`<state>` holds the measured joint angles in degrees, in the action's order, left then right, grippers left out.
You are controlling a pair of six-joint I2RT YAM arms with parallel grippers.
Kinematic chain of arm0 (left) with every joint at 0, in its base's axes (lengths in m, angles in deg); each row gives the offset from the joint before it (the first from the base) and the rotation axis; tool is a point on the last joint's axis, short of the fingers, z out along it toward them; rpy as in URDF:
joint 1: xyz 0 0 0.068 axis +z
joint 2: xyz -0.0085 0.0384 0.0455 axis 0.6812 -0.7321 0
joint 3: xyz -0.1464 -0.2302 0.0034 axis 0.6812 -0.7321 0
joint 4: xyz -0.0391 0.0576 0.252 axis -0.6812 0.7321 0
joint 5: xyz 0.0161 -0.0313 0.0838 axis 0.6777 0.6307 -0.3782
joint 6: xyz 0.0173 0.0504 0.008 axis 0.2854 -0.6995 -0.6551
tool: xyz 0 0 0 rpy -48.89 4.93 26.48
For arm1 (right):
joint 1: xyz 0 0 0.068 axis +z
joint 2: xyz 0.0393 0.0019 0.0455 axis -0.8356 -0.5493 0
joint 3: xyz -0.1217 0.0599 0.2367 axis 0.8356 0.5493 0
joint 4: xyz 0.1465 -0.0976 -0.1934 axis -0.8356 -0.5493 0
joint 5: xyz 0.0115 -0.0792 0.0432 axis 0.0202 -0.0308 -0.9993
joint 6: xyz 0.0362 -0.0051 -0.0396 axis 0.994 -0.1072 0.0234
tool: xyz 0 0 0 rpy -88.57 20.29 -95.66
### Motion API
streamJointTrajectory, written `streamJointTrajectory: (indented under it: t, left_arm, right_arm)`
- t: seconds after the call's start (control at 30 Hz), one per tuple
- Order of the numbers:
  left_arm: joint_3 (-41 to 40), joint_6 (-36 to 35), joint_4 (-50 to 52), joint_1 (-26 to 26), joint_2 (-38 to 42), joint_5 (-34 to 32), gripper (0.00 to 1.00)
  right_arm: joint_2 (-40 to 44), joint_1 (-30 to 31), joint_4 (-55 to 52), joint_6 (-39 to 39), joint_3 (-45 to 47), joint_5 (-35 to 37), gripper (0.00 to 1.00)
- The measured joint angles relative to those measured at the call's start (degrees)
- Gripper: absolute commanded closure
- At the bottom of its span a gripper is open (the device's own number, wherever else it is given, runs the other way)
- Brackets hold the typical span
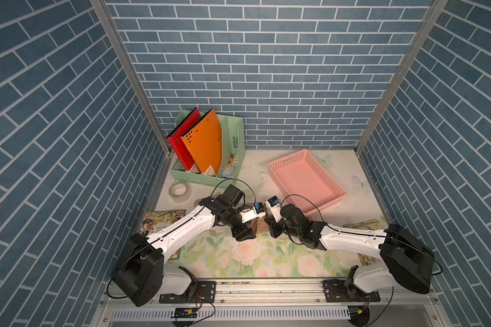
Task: Fold the square dishcloth
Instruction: Fold the cleaning item at the center of the board.
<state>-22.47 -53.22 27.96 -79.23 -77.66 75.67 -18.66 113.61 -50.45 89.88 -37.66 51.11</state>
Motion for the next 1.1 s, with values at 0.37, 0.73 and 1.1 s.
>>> streamJointTrajectory:
  t: [0.37, 0.73, 1.1]
  left_arm:
    - [6.54, -2.23, 1.11, 3.41, -2.78, 2.49, 0.64]
    - [5.38, -4.09, 3.26, 3.48, -4.57, 3.56, 1.0]
    - [5.42, -0.5, 1.03, 2.21, -5.25, 4.81, 1.0]
  right_arm:
    - [7.34, 0.66, 5.18, -2.51, 6.86, -8.24, 1.0]
    - [7.58, 1.79, 5.16, -9.75, 7.04, -13.31, 1.0]
    - [5.77, 7.5, 5.22, -21.42, 3.74, -11.41, 1.0]
